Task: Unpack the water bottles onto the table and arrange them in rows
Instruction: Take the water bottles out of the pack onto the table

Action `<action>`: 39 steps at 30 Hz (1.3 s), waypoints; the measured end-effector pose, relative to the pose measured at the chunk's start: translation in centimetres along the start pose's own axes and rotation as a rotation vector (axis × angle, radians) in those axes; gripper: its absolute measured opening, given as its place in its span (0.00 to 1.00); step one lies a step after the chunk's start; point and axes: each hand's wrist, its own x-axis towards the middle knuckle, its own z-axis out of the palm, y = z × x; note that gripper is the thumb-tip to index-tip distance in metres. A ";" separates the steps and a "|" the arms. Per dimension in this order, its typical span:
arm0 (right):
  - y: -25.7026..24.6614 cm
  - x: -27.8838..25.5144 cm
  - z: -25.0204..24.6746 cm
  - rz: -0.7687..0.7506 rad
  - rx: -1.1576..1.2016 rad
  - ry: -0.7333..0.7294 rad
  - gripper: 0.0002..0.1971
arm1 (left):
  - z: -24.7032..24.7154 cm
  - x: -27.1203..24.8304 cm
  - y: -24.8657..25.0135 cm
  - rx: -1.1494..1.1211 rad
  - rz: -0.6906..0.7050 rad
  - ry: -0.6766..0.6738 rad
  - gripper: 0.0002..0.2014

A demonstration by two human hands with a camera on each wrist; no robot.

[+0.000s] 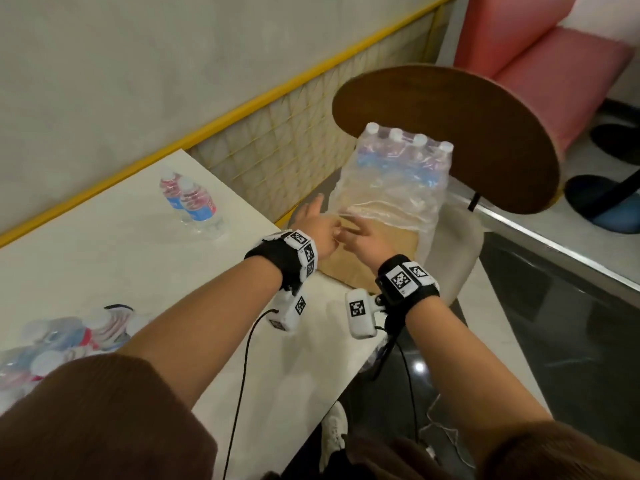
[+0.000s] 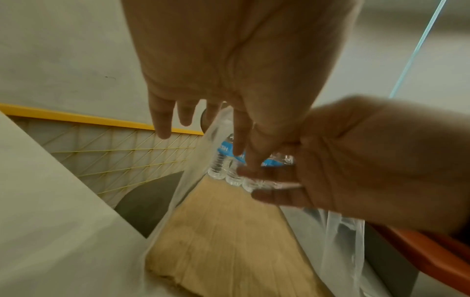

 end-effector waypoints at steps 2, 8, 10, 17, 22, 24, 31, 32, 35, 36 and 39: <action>1.0 0.6 -1.3 0.029 -0.199 0.041 0.23 | -0.5 1.0 0.2 -0.034 0.029 0.000 0.26; 4.2 -2.3 1.7 0.065 -0.733 -0.432 0.08 | -1.6 0.4 -1.5 0.034 0.112 -0.105 0.31; 4.4 -3.9 4.5 0.030 -0.828 -0.645 0.10 | -2.0 -0.3 -2.0 0.037 0.131 -0.140 0.29; 3.3 -8.0 13.4 -0.046 -0.898 -1.116 0.13 | -3.8 -6.5 -5.3 -0.086 0.097 -0.159 0.17; 4.1 -10.5 18.5 -0.062 -1.039 -1.332 0.17 | -4.4 -11.9 -9.3 -0.223 -0.047 -0.075 0.16; 4.9 -11.5 20.6 -0.046 -1.126 -1.408 0.19 | -4.7 -14.0 -10.4 -0.286 -0.091 -0.024 0.15; 8.4 -15.5 25.1 -0.037 -1.576 -1.626 0.24 | -4.5 -21.5 -13.7 -0.173 -0.138 0.125 0.10; 8.8 -16.0 25.3 -0.052 -1.619 -1.625 0.25 | -4.2 -22.4 -14.4 -0.062 -0.158 0.098 0.13; 9.2 -16.5 25.1 0.041 -1.536 -1.544 0.25 | -3.2 -24.4 -16.7 0.220 -0.263 -0.096 0.21; 8.9 -16.5 24.9 0.077 -1.470 -1.504 0.23 | -3.0 -24.9 -17.2 0.223 -0.281 -0.149 0.22; 7.2 -15.5 24.3 0.095 -1.283 -1.335 0.21 | -2.7 -25.5 -18.0 0.144 -0.263 -0.204 0.21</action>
